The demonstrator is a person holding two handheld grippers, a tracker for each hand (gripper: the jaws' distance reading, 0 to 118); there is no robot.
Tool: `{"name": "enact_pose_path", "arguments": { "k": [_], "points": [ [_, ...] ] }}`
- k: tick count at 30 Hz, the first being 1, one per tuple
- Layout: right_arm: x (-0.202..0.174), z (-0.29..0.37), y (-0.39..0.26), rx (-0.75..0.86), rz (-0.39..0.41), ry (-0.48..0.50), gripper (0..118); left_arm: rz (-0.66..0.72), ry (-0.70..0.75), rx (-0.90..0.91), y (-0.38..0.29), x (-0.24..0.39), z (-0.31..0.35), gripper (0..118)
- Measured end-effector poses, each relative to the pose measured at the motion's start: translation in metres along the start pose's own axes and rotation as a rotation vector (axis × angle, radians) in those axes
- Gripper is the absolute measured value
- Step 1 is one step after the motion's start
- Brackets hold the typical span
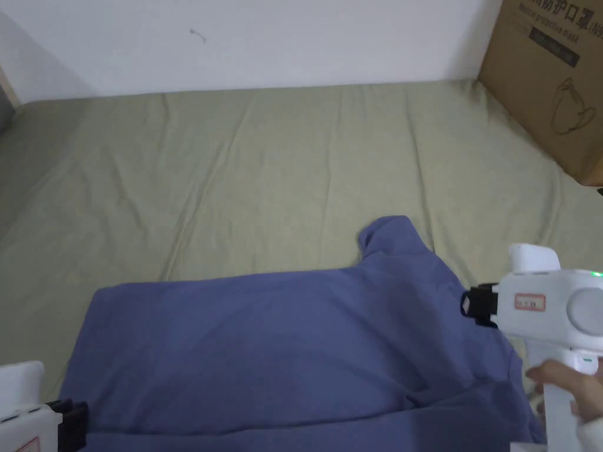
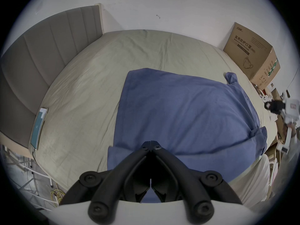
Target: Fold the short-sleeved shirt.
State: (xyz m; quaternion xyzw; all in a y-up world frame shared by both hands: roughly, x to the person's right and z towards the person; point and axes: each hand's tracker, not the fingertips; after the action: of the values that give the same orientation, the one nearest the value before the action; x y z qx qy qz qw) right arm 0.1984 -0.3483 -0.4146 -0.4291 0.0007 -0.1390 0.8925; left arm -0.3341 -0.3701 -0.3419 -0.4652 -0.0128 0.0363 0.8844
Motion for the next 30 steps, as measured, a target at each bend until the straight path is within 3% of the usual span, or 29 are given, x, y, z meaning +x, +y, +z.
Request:
{"name": "enact_pose_path", "arguments": {
  "k": [1, 4, 5, 8, 12, 15, 18, 21, 22, 25, 28, 30],
  "points": [
    [0.001, -0.012, 0.013, -0.001, -0.003, -0.003, 15, -0.002, 0.001, -0.001, 0.004, 0.001, -0.004, 0],
    [0.011, -0.059, 0.050, -0.043, 0.004, -0.016, 91, -0.022, -0.011, -0.007, 0.014, 0.004, -0.016, 0],
    [0.015, -0.075, 0.059, -0.058, 0.012, -0.030, 92, -0.033, -0.011, -0.016, 0.017, 0.006, -0.021, 0],
    [0.024, -0.119, 0.075, -0.148, 0.067, -0.125, 92, -0.056, 0.001, -0.034, 0.025, 0.008, -0.032, 0],
    [0.035, -0.153, 0.076, -0.217, 0.088, -0.142, 91, -0.045, 0.002, -0.045, 0.030, 0.009, -0.040, 0],
    [0.041, -0.163, 0.073, -0.249, 0.066, -0.149, 81, -0.028, 0.003, -0.050, 0.031, 0.009, -0.044, 0],
    [0.034, -0.156, 0.074, -0.222, 0.122, -0.153, 54, -0.033, 0.012, -0.059, 0.030, 0.009, -0.044, 0],
    [0.023, -0.151, 0.075, -0.210, 0.169, -0.150, 6, -0.031, 0.017, -0.067, 0.028, 0.009, -0.044, 0],
    [0.019, -0.150, 0.074, -0.216, 0.185, -0.120, 2, -0.028, 0.019, -0.069, 0.028, 0.009, -0.044, 0],
    [0.007, -0.150, 0.072, -0.224, 0.275, -0.171, 2, -0.009, 0.009, -0.069, 0.026, 0.007, -0.042, 0],
    [0.013, -0.143, 0.079, -0.214, 0.199, -0.144, 2, -0.005, 0.015, -0.067, 0.029, 0.004, -0.042, 0],
    [0.014, -0.137, 0.080, -0.205, 0.198, -0.140, 2, -0.006, 0.015, -0.063, 0.036, 0.000, -0.043, 0]
  ]
}}
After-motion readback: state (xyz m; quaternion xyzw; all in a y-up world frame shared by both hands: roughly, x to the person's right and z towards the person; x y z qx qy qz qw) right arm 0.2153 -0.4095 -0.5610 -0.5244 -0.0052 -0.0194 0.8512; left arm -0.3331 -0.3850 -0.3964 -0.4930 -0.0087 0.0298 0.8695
